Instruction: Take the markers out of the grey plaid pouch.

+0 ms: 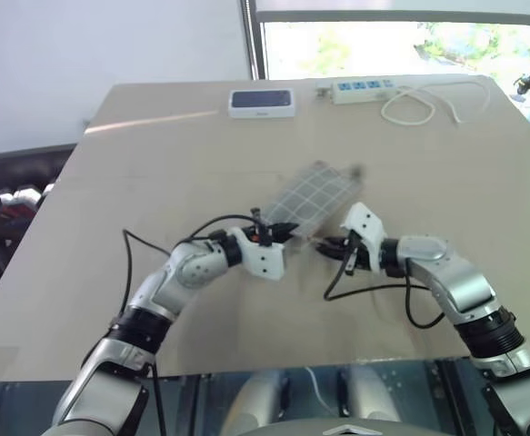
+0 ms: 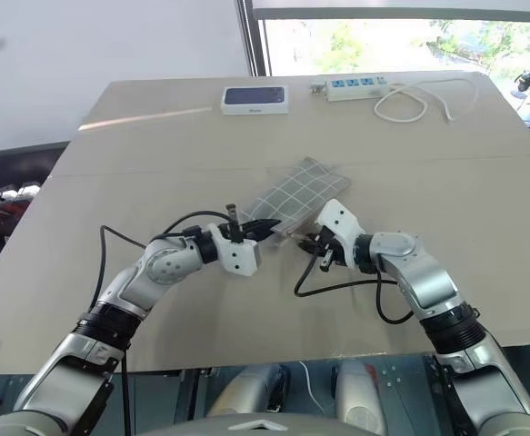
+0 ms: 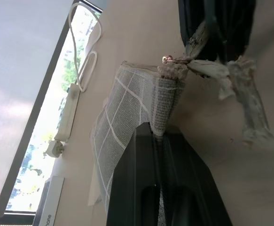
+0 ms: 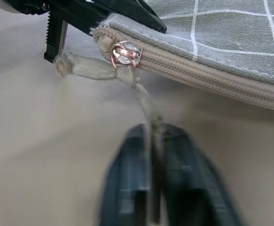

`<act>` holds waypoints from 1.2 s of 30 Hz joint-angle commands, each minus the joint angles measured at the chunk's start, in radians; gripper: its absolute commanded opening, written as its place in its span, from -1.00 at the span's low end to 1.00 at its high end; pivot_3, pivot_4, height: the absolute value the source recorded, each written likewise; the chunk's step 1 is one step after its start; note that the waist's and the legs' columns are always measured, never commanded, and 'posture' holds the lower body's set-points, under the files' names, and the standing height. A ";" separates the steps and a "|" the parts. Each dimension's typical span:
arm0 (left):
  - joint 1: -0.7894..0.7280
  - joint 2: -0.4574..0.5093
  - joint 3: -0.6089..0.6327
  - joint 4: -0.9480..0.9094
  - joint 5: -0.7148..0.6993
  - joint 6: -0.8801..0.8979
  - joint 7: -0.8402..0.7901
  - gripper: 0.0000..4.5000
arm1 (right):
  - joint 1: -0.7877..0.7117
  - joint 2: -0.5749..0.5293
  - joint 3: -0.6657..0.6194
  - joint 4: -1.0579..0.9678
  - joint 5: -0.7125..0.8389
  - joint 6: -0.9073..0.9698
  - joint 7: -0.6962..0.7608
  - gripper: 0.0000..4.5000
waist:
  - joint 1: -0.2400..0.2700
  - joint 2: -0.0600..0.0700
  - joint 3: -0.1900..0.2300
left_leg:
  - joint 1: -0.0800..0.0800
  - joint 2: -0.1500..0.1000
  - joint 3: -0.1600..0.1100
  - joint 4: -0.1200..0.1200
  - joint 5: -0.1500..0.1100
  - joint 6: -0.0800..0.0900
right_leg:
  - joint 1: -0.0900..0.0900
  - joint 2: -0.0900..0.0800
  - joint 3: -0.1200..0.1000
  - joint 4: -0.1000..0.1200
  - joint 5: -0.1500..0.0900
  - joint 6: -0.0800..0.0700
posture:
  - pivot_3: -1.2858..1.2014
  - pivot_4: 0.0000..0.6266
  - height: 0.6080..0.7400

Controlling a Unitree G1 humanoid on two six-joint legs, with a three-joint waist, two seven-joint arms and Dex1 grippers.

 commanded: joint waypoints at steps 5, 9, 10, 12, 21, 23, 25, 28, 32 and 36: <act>-0.022 -0.012 0.010 0.010 -0.029 -0.021 0.018 -1.00 | -0.001 -0.047 -0.105 -0.015 0.008 0.023 -0.023 -0.98 | 0.001 0.000 0.000 | 0.000 0.000 0.000 0.000 0.000 0.000 | 0.000 0.000 0.000 0.000 0.000 0.000 | 0.03 -0.52 1.00; -0.033 -0.027 0.018 0.019 -0.062 -0.011 0.003 -1.00 | -0.024 -0.059 -0.192 0.066 -0.016 0.016 -0.107 -0.98 | 0.001 0.000 0.000 | 0.000 0.000 0.000 0.001 0.000 0.000 | 0.000 0.000 0.000 0.000 0.000 0.000 | 0.03 -0.52 1.00; -0.034 -0.031 0.020 0.018 -0.073 -0.008 -0.002 -1.00 | -0.036 -0.055 -0.229 0.104 -0.024 0.013 -0.157 -0.98 | 0.001 0.000 0.000 | 0.000 0.000 0.000 0.001 0.000 0.000 | 0.000 0.000 0.000 0.000 0.000 0.000 | 0.03 -0.52 1.00; -0.038 -0.036 0.022 0.016 -0.096 -0.005 -0.012 -1.00 | -0.057 -0.051 -0.290 0.168 -0.032 0.009 -0.238 -0.98 | 0.001 0.000 0.000 | 0.000 0.000 0.000 0.002 0.000 0.000 | 0.000 0.000 0.000 0.001 0.000 0.000 | 0.03 -0.52 1.00; -0.054 -0.076 0.055 -0.059 -0.327 0.106 -0.111 -1.00 | -0.089 -0.068 -0.499 0.327 -0.043 0.002 -0.490 -0.98 | -0.003 0.000 0.000 | -0.001 0.000 0.002 0.002 0.000 0.000 | 0.000 -0.001 0.002 0.001 0.000 0.000 | 0.03 -0.52 1.00; -0.049 -0.090 0.064 -0.079 -0.390 0.148 -0.139 -1.00 | -0.074 -0.080 -0.498 0.285 -0.015 0.017 -0.441 -0.73 | -0.005 0.000 0.000 | -0.001 0.000 0.003 0.002 0.000 0.000 | 0.000 -0.001 0.003 0.001 0.000 0.000 | 0.03 -0.52 1.00; -0.035 -0.098 0.068 -0.099 -0.435 0.200 -0.164 -1.00 | -0.055 -0.108 -0.478 0.215 0.040 0.053 -0.334 -0.37 | -0.004 0.000 0.000 | -0.001 0.000 0.003 0.002 0.000 0.000 | -0.001 -0.001 0.003 0.002 0.000 0.000 | 0.03 -0.52 1.00; -0.012 -0.107 0.077 -0.112 -0.477 0.247 -0.192 -1.00 | -0.002 -0.197 -0.426 0.060 0.145 0.140 -0.125 0.29 | -0.006 0.000 0.000 | -0.001 0.001 0.003 0.003 0.000 0.000 | 0.000 0.000 0.003 0.001 0.000 0.000 | 0.03 -0.52 1.00; 0.004 -0.118 0.083 -0.123 -0.500 0.269 -0.220 -1.00 | 0.024 -0.247 -0.430 -0.121 0.300 0.294 -0.026 0.59 | -0.006 0.000 0.000 | -0.001 0.002 0.003 0.004 0.000 0.000 | 0.000 0.000 0.003 0.001 0.000 0.000 | 0.03 -0.52 1.00; 0.002 -0.128 0.084 -0.121 -0.500 0.269 -0.233 -1.00 | -0.006 -0.202 -0.442 -0.181 0.380 0.367 -0.054 0.25 | 0.000 0.000 0.000 | -0.002 0.002 0.001 0.007 0.000 0.000 | 0.001 0.000 0.003 0.002 0.000 0.000 | 0.03 -0.52 1.00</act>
